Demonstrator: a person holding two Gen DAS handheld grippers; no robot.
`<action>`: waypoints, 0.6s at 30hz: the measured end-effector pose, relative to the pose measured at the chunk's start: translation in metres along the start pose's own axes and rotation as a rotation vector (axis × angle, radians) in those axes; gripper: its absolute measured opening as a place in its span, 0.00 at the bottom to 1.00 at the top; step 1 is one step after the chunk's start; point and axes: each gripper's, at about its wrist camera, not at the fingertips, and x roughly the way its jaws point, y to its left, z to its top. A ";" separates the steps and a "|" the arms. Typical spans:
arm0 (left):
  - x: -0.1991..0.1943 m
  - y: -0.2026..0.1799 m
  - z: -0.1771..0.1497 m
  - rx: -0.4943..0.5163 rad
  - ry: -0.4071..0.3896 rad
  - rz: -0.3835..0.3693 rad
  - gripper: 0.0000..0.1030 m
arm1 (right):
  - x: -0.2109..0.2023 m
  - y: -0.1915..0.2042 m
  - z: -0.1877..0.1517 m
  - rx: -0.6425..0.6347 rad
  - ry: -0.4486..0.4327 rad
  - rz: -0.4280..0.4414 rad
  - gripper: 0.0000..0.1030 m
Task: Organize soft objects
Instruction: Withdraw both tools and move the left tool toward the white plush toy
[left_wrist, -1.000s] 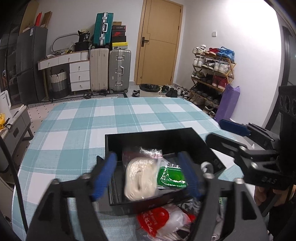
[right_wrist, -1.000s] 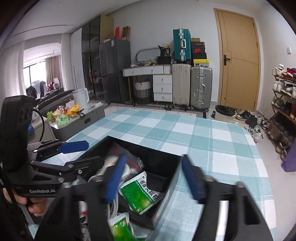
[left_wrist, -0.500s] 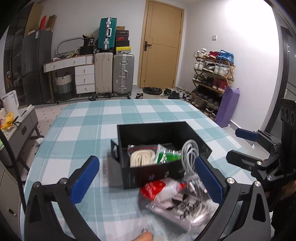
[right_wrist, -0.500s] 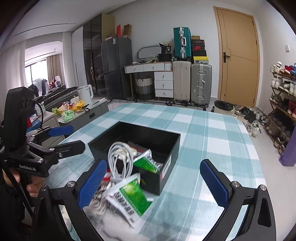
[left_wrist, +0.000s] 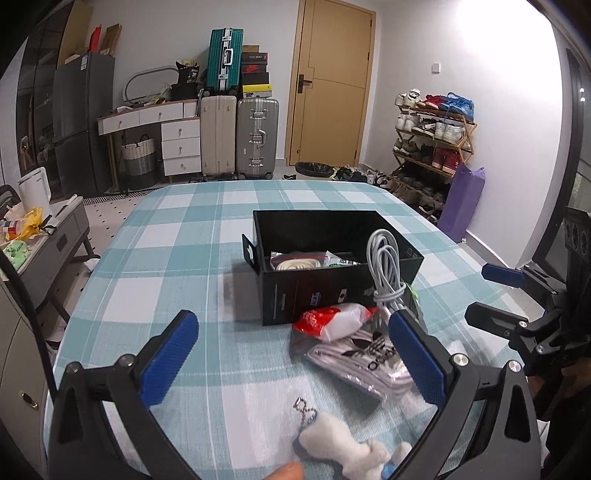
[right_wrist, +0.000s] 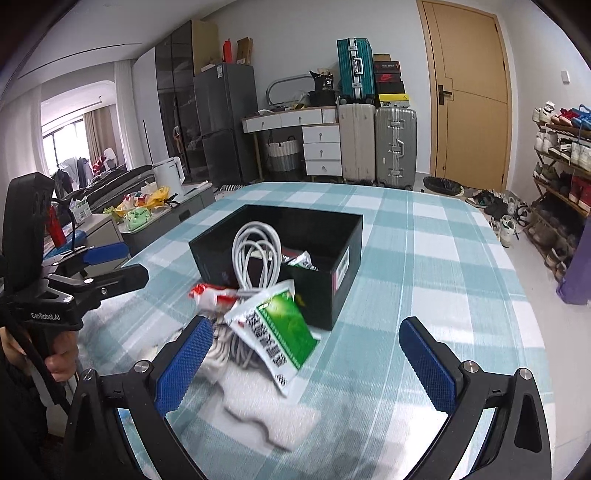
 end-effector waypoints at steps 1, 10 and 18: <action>-0.001 0.000 -0.002 0.001 0.001 0.000 1.00 | 0.000 0.001 -0.002 0.001 0.005 -0.004 0.99; -0.004 -0.001 -0.026 0.007 0.046 -0.002 1.00 | 0.002 0.005 -0.022 0.005 0.066 -0.018 0.99; -0.007 -0.006 -0.040 0.010 0.080 -0.023 1.00 | 0.010 0.010 -0.033 0.000 0.117 -0.020 0.99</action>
